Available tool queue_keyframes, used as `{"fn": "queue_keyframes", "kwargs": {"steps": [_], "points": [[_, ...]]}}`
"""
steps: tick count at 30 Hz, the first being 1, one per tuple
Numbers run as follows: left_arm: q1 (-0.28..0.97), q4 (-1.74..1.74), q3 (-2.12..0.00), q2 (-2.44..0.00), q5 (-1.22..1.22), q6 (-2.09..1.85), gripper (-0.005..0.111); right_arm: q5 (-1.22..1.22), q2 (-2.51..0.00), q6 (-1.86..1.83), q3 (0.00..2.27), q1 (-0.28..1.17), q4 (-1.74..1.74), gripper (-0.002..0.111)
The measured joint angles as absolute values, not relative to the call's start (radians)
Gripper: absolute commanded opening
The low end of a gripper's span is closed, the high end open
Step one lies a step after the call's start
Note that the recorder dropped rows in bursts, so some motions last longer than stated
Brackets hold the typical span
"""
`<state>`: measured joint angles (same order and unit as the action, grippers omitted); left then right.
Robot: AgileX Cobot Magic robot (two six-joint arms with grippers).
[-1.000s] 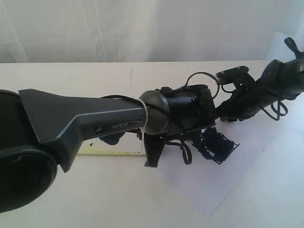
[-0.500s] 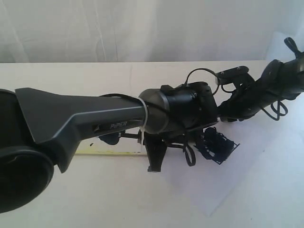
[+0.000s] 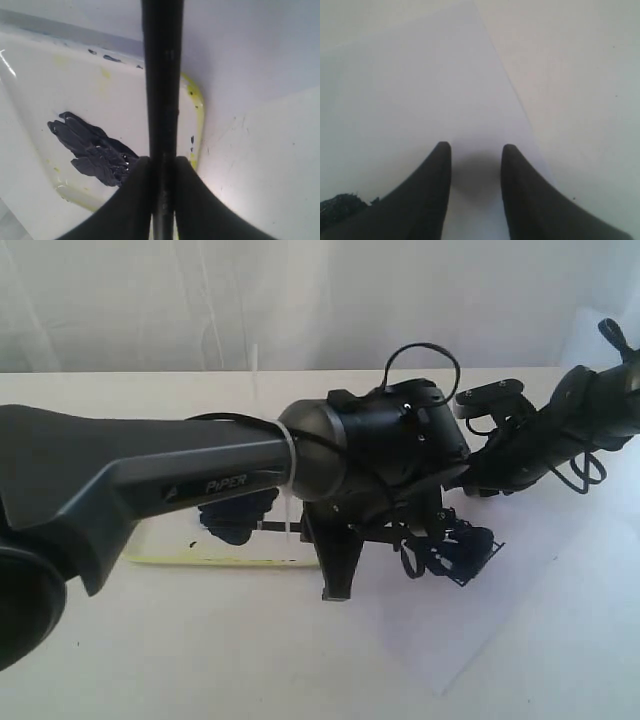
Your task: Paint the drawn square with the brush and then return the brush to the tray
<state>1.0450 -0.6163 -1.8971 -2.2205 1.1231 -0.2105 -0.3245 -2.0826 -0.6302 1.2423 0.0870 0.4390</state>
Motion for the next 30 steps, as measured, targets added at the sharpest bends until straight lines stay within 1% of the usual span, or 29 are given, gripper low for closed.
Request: {"fn": "queue_keyframes", "kwargs": {"steps": [8,30], "points": [[1.045,-0.662,-1.777,-2.179,1.123,-0.203,0.0,-0.325,-2.083,-0.63,1.242,0.087,0.439,0.033],[1.037,-0.655,-1.775,-2.198,1.123,-0.188,0.0,-0.328,-2.083,-0.63,1.242,0.087,0.439,0.033]]}}
